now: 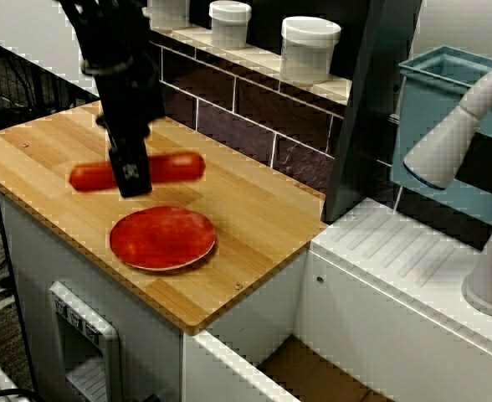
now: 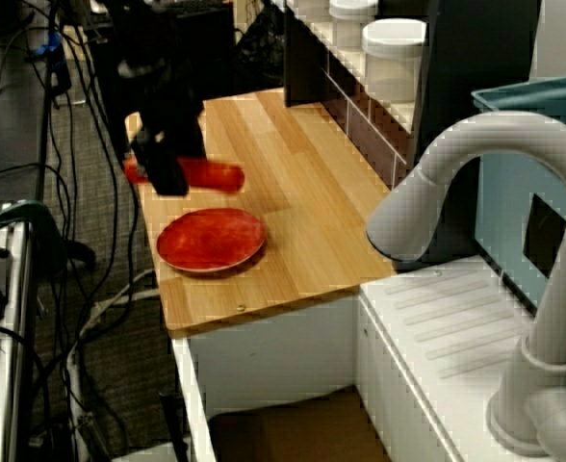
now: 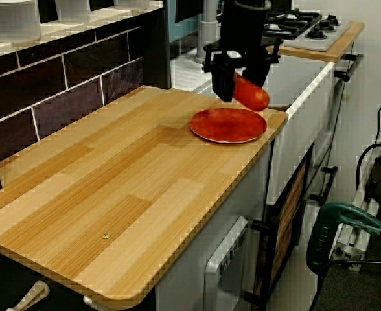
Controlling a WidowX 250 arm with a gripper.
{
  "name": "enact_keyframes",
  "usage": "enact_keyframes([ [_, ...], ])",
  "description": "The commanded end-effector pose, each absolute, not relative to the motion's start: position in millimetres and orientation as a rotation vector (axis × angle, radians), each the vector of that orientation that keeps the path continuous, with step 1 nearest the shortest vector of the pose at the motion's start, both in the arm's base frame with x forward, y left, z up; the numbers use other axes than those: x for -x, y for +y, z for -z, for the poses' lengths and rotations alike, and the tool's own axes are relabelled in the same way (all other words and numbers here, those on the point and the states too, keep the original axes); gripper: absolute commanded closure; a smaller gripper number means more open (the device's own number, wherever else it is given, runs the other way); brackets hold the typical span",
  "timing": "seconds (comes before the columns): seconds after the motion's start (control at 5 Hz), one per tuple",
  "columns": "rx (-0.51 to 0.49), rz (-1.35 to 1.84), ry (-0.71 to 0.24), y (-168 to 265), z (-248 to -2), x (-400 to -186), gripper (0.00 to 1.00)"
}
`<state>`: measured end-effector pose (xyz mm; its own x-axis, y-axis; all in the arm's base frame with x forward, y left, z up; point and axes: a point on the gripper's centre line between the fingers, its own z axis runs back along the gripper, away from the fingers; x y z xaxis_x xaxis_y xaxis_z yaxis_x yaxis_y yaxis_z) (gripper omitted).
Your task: Put the object on the plate
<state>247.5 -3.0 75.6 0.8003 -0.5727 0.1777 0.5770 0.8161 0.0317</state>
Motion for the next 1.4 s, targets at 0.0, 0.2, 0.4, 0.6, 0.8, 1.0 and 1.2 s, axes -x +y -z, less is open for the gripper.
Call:
enact_keyframes([
  [0.0,-0.022,0.613,-0.158,-7.3,-39.6,-256.3,1.00],
  [0.2,-0.039,0.616,-0.155,-6.8,-35.4,-258.0,0.09],
  [0.4,-0.026,0.606,-0.149,-2.8,-36.7,-257.7,0.00],
  [0.6,-0.018,0.594,-0.154,3.9,-44.5,-254.5,0.00],
  [0.8,-0.002,0.579,-0.156,15.1,-55.7,-251.8,0.00],
  [1.0,-0.002,0.579,-0.156,15.1,-55.7,-251.8,0.00],
  [1.2,-0.002,0.579,-0.156,15.1,-55.7,-251.8,0.00],
])
